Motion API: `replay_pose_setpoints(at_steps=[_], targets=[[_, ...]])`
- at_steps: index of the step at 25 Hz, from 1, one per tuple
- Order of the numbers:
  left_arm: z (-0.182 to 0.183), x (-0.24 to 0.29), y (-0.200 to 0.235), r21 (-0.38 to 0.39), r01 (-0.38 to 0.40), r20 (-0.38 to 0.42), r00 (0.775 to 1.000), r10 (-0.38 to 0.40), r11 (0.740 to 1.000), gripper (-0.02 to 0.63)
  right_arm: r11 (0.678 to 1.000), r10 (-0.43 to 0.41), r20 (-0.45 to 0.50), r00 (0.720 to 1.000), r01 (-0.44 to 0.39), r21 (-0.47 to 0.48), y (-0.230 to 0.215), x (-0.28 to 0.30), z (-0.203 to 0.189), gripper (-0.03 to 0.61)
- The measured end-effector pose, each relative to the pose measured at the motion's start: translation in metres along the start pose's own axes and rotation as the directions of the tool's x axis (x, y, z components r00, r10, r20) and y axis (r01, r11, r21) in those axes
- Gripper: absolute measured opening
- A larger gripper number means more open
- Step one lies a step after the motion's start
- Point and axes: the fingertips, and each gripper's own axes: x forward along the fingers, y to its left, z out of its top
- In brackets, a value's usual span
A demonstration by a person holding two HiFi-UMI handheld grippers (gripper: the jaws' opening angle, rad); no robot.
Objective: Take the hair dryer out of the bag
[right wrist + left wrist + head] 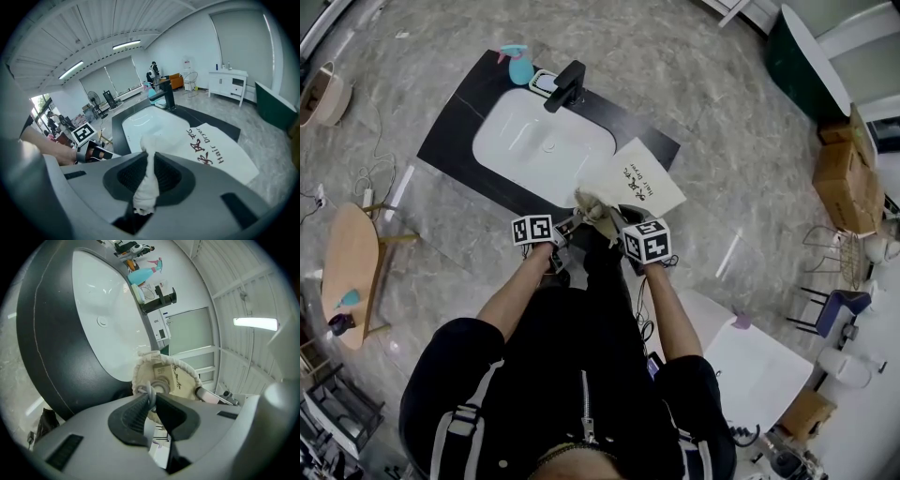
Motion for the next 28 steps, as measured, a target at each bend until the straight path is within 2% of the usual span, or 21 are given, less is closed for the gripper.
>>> replay_pose_setpoints(at_steps=[28], targets=[[0.008,-0.046,0.023,0.011,-0.032,0.025,0.999,0.031,0.999,0.061,0.999,0.003,-0.007,1.000,-0.002,0.037,-0.007,0.005,-0.014,0.057]])
